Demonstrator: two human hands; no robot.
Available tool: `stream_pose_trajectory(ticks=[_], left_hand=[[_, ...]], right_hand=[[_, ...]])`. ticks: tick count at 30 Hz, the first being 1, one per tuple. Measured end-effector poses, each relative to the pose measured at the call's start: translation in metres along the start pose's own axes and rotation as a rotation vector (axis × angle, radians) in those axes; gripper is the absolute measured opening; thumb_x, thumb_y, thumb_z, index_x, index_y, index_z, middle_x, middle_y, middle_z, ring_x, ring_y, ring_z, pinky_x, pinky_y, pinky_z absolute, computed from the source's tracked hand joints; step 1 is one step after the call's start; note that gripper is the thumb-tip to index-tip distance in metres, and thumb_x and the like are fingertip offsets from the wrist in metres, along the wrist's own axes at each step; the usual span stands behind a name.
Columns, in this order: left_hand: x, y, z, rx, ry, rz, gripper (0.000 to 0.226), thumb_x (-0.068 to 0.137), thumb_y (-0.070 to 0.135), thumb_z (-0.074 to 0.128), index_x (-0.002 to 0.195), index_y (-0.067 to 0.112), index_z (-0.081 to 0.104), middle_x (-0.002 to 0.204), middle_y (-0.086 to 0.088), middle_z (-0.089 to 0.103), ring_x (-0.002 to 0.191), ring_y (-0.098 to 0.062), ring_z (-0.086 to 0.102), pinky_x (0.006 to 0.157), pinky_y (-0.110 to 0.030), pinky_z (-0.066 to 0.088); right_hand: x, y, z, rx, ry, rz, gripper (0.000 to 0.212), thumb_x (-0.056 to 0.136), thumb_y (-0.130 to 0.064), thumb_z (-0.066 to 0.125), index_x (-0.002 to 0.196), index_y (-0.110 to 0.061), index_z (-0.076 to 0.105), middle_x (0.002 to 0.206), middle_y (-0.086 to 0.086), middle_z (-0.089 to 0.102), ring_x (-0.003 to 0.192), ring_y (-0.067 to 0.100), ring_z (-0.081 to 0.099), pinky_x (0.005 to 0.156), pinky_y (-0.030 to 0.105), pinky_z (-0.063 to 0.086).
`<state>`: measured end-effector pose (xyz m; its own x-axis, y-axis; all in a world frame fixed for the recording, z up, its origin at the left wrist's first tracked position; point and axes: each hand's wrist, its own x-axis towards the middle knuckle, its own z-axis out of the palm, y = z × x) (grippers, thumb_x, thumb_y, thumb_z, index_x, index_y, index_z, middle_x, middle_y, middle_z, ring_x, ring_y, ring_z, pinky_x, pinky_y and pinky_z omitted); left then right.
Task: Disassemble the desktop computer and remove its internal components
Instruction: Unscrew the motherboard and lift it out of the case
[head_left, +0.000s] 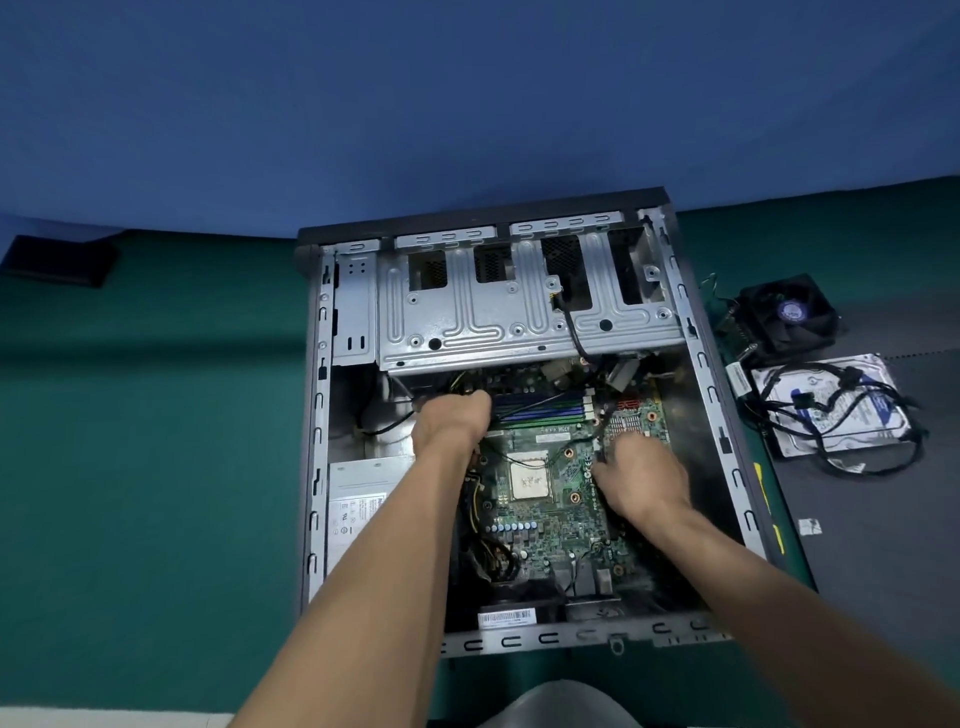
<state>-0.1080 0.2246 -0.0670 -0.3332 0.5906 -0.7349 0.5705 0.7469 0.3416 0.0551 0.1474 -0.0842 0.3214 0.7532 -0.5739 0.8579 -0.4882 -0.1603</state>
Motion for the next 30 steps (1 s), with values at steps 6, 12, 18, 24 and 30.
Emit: stream_pose_trajectory(ticks=[6,12,18,24,30], left_hand=[[0.004,-0.004,0.003,0.153,0.063,0.112,0.024,0.086,0.023,0.046,0.069,0.008,0.054,0.081,-0.007,0.061,0.068,-0.023,0.055,0.053,-0.025,0.035],[-0.003,-0.009,0.011,0.402,0.102,0.25,0.027,0.092,0.025,0.042,0.093,0.004,0.058,0.097,-0.012,0.063,0.086,-0.031,0.058,0.07,-0.032,0.043],[-0.012,-0.008,0.013,0.586,0.116,0.29,0.041,0.097,0.032,0.034,0.112,0.001,0.055,0.109,-0.012,0.063,0.099,-0.029,0.06,0.07,-0.03,0.039],[-0.027,-0.022,0.022,0.83,0.187,0.454,0.044,0.095,0.045,0.037,0.114,0.007,0.047,0.099,-0.006,0.064,0.088,-0.024,0.061,0.062,-0.029,0.038],[-0.025,-0.021,0.022,0.808,0.158,0.367,0.033,0.092,0.025,0.047,0.119,0.007,0.041,0.117,-0.014,0.056,0.102,-0.027,0.059,0.069,-0.032,0.04]], right_hand=[[0.008,-0.006,-0.006,0.105,0.016,-0.004,0.033,0.095,-0.029,0.055,0.065,-0.017,0.052,0.063,-0.005,0.056,0.05,0.004,0.044,0.044,0.018,0.027],[-0.011,0.005,-0.006,-0.011,0.003,-0.05,0.015,0.094,-0.034,0.055,0.096,-0.02,0.051,0.068,-0.011,0.054,0.055,0.005,0.049,0.047,0.019,0.029],[-0.01,-0.005,-0.001,-0.276,-0.061,-0.094,0.014,0.095,-0.017,0.052,0.092,-0.012,0.065,0.078,-0.003,0.063,0.068,0.015,0.059,0.058,0.023,0.044],[-0.011,-0.006,0.002,-0.223,-0.049,-0.102,0.017,0.092,-0.008,0.049,0.079,-0.013,0.057,0.073,-0.004,0.059,0.063,0.013,0.057,0.053,0.018,0.039],[-0.015,-0.004,-0.004,-0.041,0.008,-0.116,0.029,0.096,-0.025,0.052,0.069,-0.02,0.044,0.062,0.002,0.051,0.048,0.004,0.045,0.039,0.013,0.028]])
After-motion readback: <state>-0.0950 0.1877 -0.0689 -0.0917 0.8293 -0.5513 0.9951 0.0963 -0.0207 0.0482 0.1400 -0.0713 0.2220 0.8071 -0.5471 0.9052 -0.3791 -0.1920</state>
